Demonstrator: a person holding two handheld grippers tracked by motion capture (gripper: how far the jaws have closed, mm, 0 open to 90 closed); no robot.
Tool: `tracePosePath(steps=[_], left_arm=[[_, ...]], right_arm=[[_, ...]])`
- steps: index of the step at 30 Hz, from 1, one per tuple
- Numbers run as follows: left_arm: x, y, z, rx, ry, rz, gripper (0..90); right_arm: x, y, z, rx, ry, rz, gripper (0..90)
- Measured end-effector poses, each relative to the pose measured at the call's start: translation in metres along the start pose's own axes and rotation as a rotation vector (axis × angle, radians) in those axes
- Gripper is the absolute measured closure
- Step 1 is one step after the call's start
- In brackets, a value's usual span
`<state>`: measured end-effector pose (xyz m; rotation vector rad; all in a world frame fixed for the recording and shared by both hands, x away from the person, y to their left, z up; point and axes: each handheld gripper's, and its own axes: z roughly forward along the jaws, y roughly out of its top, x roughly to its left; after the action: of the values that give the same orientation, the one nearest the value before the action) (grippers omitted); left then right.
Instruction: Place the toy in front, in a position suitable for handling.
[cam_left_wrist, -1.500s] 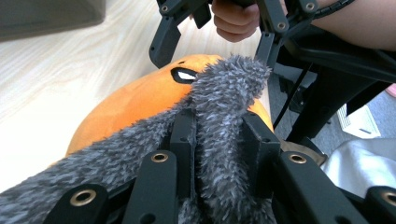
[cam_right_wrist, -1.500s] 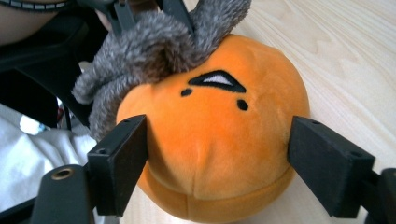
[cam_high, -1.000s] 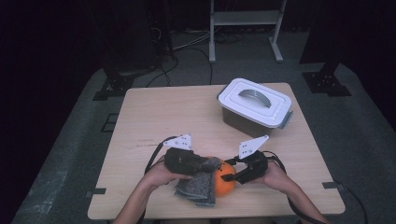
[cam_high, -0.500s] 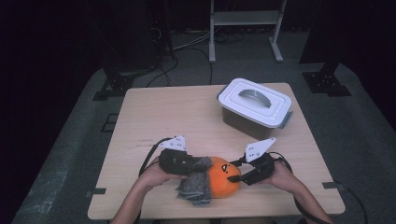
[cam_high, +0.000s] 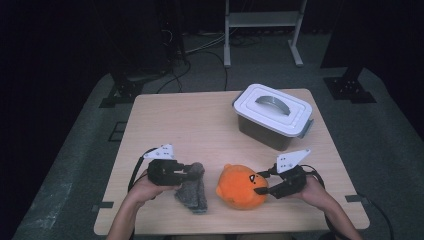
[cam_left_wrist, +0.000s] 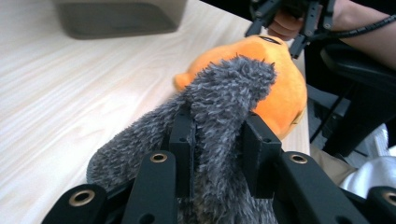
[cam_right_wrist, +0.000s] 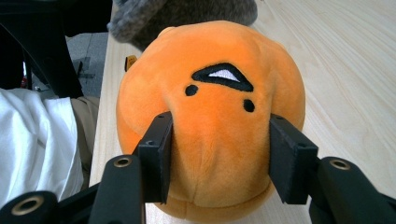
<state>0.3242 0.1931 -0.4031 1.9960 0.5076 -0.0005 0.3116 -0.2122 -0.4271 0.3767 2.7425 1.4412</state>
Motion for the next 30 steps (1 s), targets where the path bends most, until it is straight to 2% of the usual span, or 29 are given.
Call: tracePosePath(steps=[5,10,16,17,24,27,30], left_arm=[[0.005,-0.007,-0.02,-0.027,0.039,-0.018,68.6],[0.011,-0.012,-0.04,-0.038,0.098,-0.03,68.6],[0.015,-0.018,-0.057,-0.028,0.161,-0.036,68.6],[0.017,-0.021,-0.059,-0.035,0.166,-0.051,68.6],[0.025,-0.032,-0.05,-0.009,0.184,-0.072,68.4],[0.028,-0.035,-0.04,-0.001,0.196,-0.082,67.3],[0.028,-0.034,-0.025,0.02,0.178,-0.068,66.7]], right_arm=[[0.0,-0.001,-0.001,0.002,0.001,-0.003,46.6],[-0.001,-0.003,-0.002,-0.005,0.002,0.006,46.0],[-0.002,-0.005,-0.002,-0.01,0.003,0.008,45.3],[-0.002,-0.005,-0.002,-0.011,0.002,0.009,45.2],[-0.002,-0.006,-0.003,-0.014,0.004,0.016,44.0],[-0.002,-0.007,-0.003,-0.021,0.006,0.021,43.4],[-0.002,-0.008,-0.003,-0.024,0.006,0.026,43.0]])
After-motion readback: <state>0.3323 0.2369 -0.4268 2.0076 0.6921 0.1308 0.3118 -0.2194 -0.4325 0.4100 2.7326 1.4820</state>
